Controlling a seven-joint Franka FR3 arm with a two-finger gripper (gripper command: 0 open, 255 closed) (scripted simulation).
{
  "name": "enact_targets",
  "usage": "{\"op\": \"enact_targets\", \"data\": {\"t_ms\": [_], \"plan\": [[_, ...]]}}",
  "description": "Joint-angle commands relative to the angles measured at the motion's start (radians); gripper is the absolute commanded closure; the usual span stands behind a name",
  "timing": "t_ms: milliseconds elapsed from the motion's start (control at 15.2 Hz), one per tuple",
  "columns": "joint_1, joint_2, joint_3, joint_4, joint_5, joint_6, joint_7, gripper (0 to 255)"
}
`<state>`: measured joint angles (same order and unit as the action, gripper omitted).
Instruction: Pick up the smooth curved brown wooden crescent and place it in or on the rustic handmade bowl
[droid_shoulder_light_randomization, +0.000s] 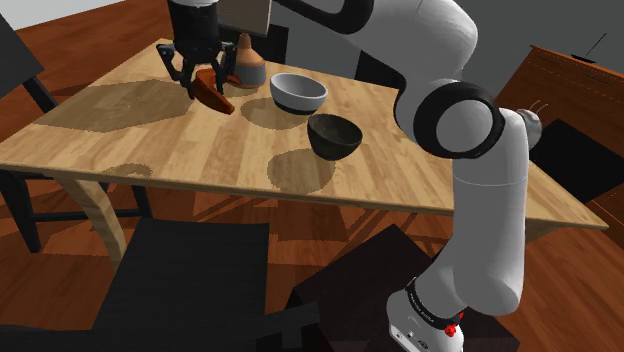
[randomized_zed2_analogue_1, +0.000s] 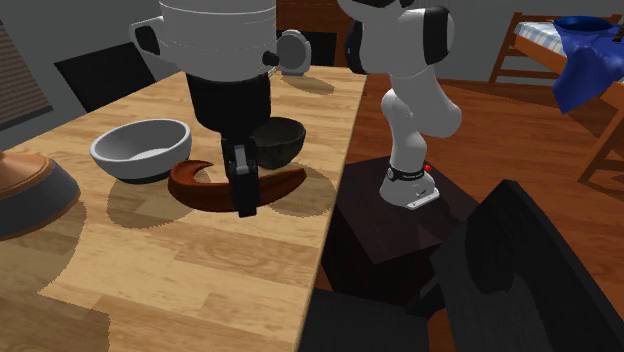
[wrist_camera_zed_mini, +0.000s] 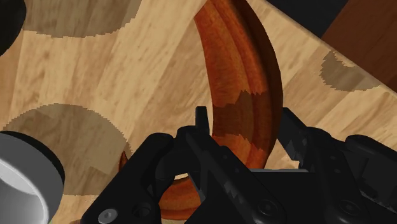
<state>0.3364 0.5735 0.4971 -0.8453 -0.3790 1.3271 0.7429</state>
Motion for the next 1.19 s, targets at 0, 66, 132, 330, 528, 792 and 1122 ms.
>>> {"op": "enact_targets", "data": {"t_ms": [0,66,132,330,528,792,1122], "plan": [[-0.049,-0.068,0.011,-0.103,0.027,0.035,-0.006,255],[-0.096,-0.130,0.020,-0.200,0.052,0.073,-0.015,255],[-0.137,-0.185,0.025,-0.282,0.077,0.105,-0.029,255],[-0.236,-0.331,0.024,-0.481,0.147,0.180,-0.085,255],[-0.308,-0.458,0.003,-0.637,0.209,0.233,-0.157,255],[-0.373,-0.607,-0.044,-0.805,0.278,0.282,-0.264,255],[-0.422,-0.763,-0.123,-0.971,0.331,0.318,-0.398,255]]}}
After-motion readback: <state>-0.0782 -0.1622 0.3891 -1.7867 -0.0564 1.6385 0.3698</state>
